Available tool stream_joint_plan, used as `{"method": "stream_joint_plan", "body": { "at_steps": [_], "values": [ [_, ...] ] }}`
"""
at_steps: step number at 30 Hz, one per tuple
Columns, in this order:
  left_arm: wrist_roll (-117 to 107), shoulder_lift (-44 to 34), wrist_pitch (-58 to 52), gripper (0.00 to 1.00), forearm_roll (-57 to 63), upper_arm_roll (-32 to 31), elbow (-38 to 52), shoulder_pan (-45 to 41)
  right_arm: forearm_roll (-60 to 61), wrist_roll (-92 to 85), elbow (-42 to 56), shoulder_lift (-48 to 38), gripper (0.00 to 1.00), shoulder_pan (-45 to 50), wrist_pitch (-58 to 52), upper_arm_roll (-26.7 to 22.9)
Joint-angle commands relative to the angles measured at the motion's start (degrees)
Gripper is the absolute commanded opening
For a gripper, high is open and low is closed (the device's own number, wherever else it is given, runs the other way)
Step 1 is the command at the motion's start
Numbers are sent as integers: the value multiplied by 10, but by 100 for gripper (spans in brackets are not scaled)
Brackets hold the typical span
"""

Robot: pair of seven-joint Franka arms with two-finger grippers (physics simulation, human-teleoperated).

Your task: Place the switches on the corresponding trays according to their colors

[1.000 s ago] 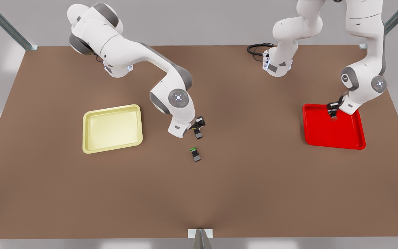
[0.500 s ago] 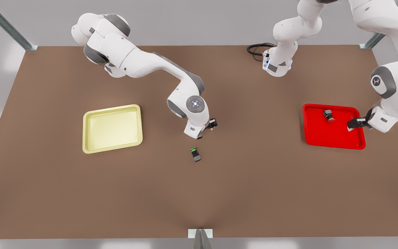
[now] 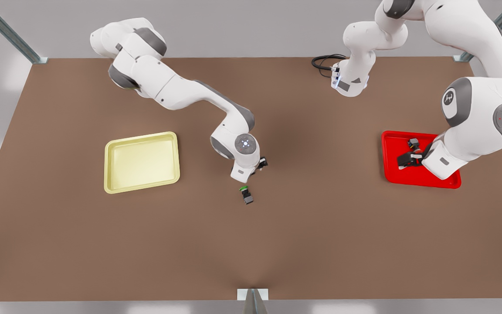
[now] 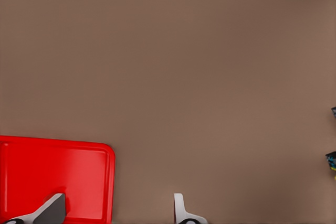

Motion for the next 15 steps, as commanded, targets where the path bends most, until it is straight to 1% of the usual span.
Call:
{"method": "stream_joint_plan", "body": {
  "at_steps": [1, 5, 11, 13, 15],
  "values": [
    [-1, 0, 0, 100, -1, 0, -1, 1, 0, 1, -2, 0, 100, 3, 0, 0],
    [-4, -1, -1, 100, -2, 0, 0, -2, 1, -4, -39, -3, 100, 1, 16, 1],
    [-4, 4, -15, 100, -2, 0, 13, -2, 1, -7, -32, 1, 100, -3, 15, 0],
    [-5, 4, -15, 100, -2, 0, 13, -2, 1, -6, -32, 2, 100, -2, 16, -11],
    [-10, 7, -14, 100, -2, -2, 13, -2, 2, -4, -32, 13, 100, -1, 16, -11]
  ]
}}
